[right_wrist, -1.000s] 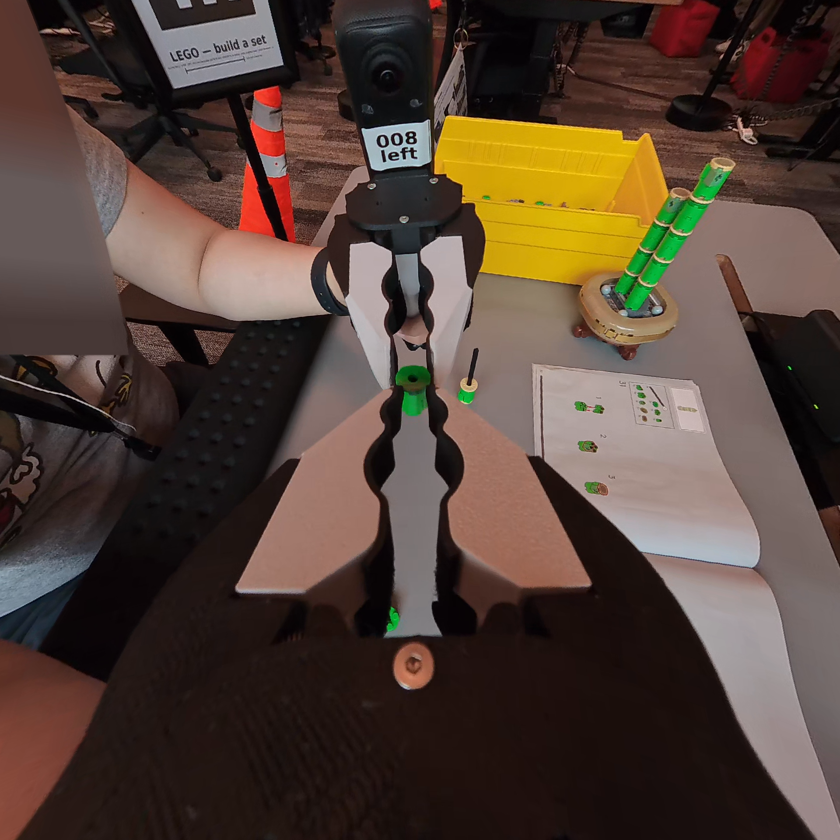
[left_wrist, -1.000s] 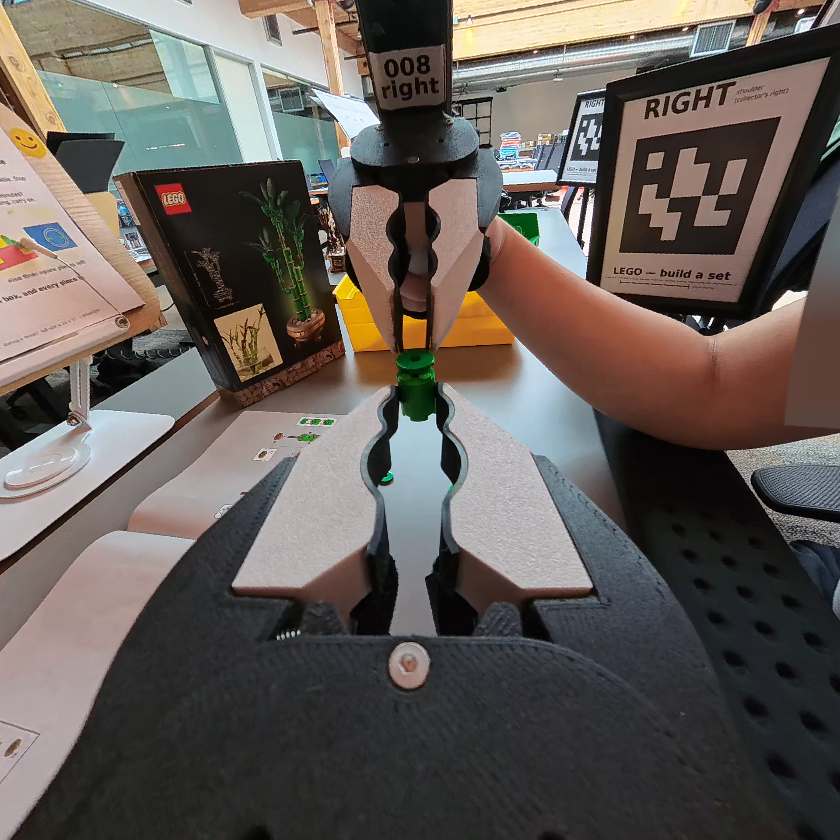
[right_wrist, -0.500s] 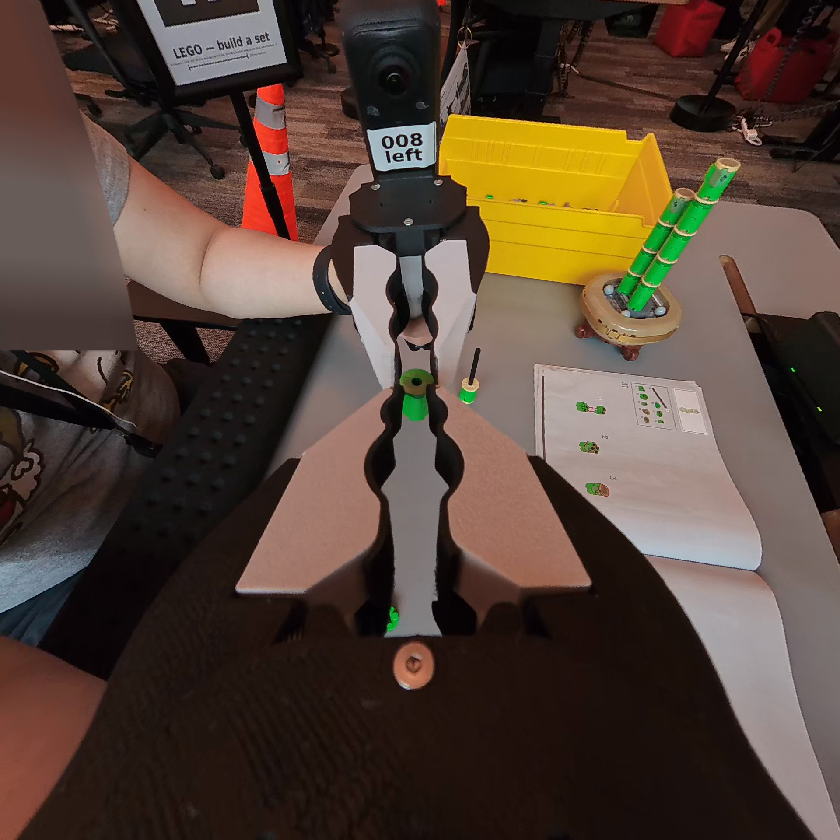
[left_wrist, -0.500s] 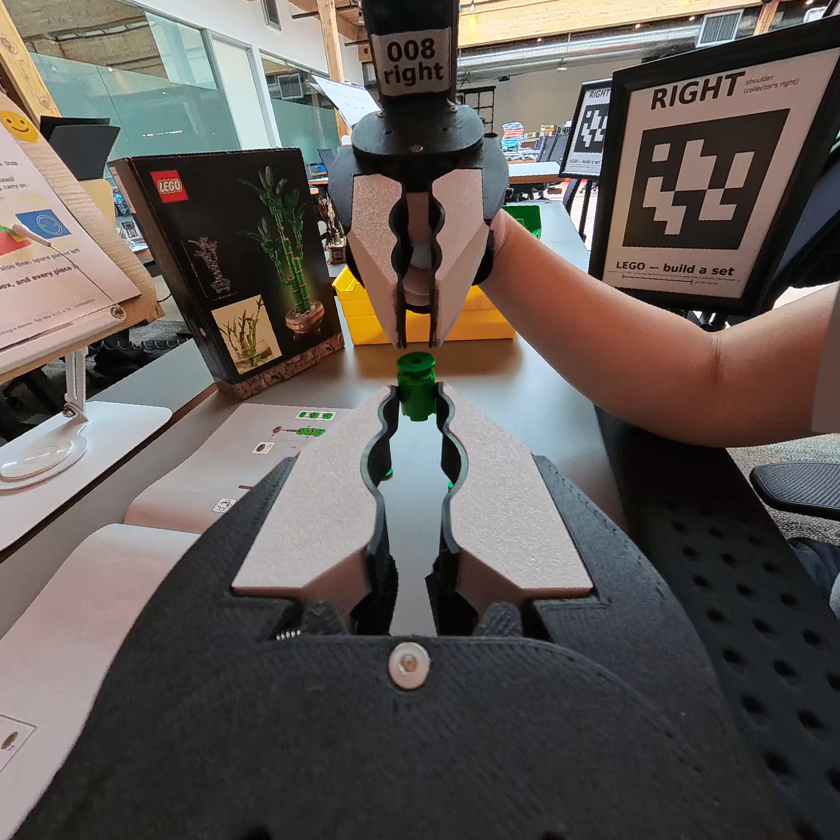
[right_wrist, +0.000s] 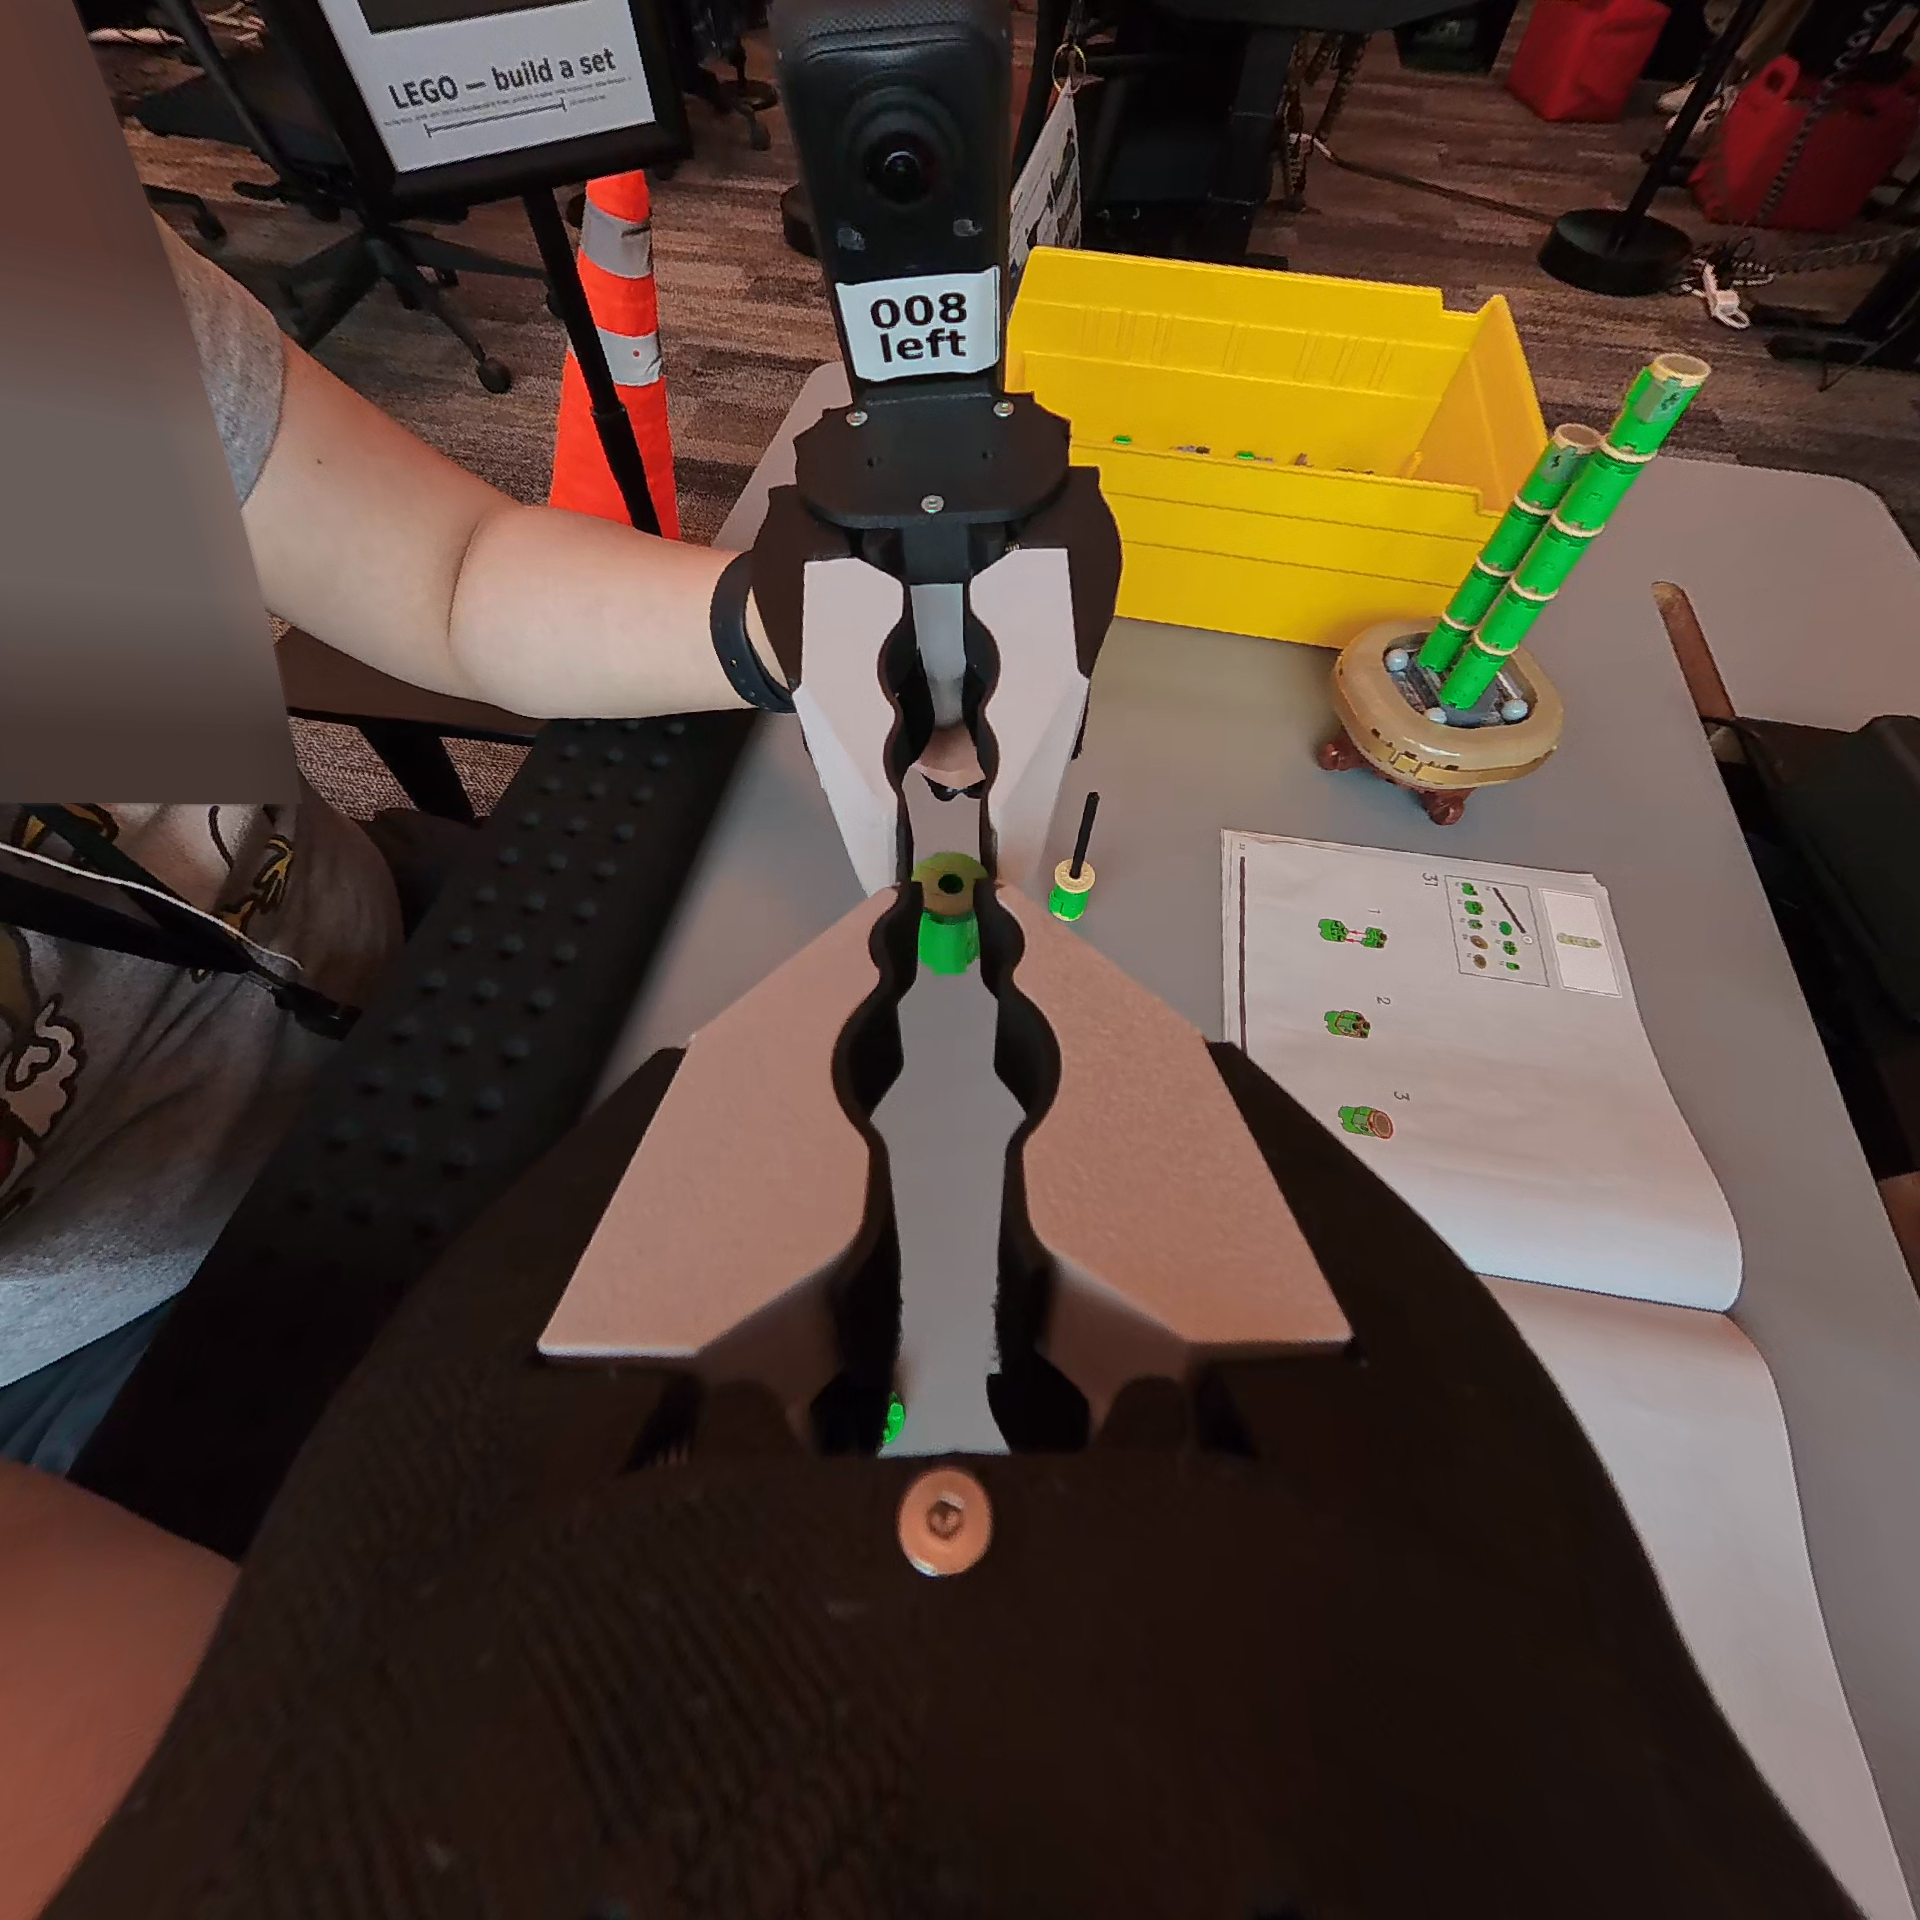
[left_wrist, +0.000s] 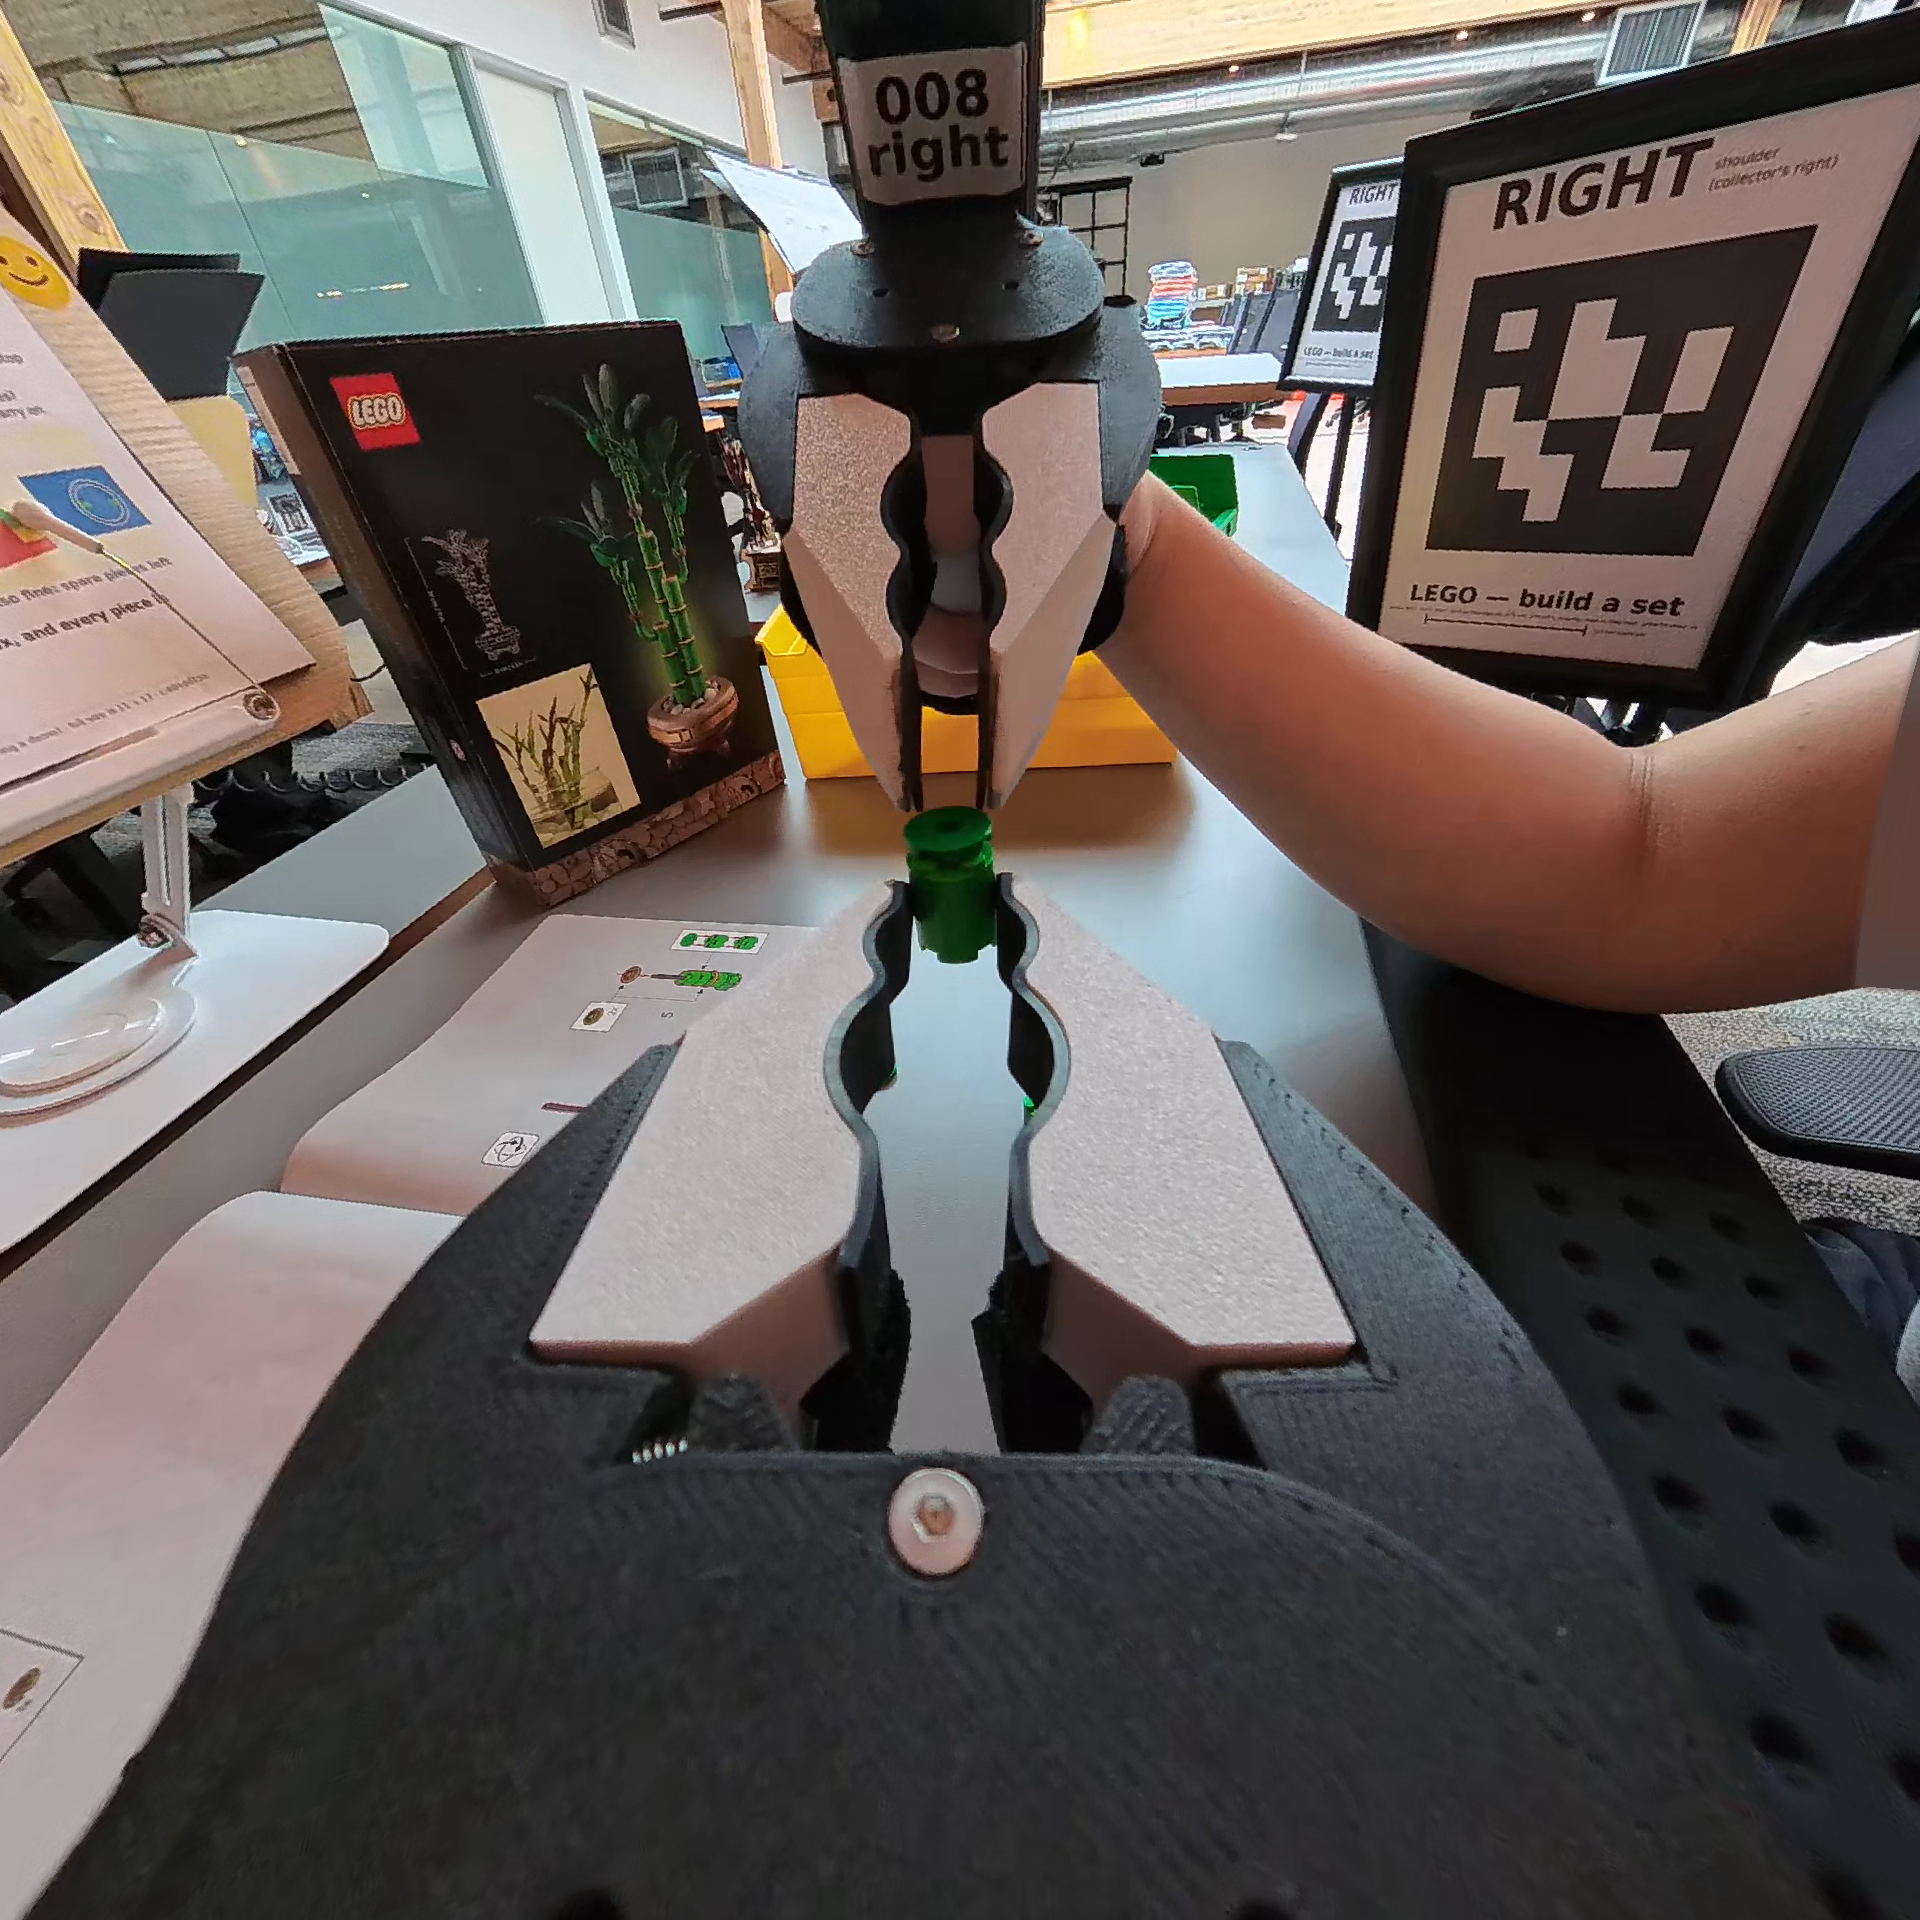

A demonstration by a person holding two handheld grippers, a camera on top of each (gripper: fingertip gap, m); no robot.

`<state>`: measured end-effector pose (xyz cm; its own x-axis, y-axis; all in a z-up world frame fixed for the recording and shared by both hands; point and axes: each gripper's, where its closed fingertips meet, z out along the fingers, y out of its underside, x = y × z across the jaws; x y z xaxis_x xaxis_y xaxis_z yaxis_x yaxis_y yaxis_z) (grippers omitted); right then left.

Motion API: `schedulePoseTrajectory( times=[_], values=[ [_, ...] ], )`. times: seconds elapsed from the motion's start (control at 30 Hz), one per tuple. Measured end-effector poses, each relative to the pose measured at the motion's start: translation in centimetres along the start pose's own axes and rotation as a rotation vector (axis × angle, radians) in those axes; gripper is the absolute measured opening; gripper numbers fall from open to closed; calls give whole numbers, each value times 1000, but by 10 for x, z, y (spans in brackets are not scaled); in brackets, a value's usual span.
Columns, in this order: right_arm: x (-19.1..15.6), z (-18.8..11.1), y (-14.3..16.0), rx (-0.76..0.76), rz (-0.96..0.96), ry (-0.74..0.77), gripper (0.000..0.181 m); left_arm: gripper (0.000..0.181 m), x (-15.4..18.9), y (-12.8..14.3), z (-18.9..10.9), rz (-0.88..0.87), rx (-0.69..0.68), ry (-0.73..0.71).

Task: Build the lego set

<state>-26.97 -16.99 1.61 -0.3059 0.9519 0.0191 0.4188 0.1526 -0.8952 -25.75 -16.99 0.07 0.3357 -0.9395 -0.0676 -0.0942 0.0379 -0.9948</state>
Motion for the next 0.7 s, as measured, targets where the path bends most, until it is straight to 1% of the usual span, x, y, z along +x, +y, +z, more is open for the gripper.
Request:
schedulePoseTrajectory(
  times=[0.43,0.57,0.7],
  values=[
    [-1,1,0,-1,-7,-7,11,14,0,1,1,2,-7,0],
    [-2,1,-1,7,9,-16,19,14,0,1,1,1,-5,-1],
    [1,4,-2,27,66,-29,27,14,0,1,1,1,-6,-1]
  ],
)
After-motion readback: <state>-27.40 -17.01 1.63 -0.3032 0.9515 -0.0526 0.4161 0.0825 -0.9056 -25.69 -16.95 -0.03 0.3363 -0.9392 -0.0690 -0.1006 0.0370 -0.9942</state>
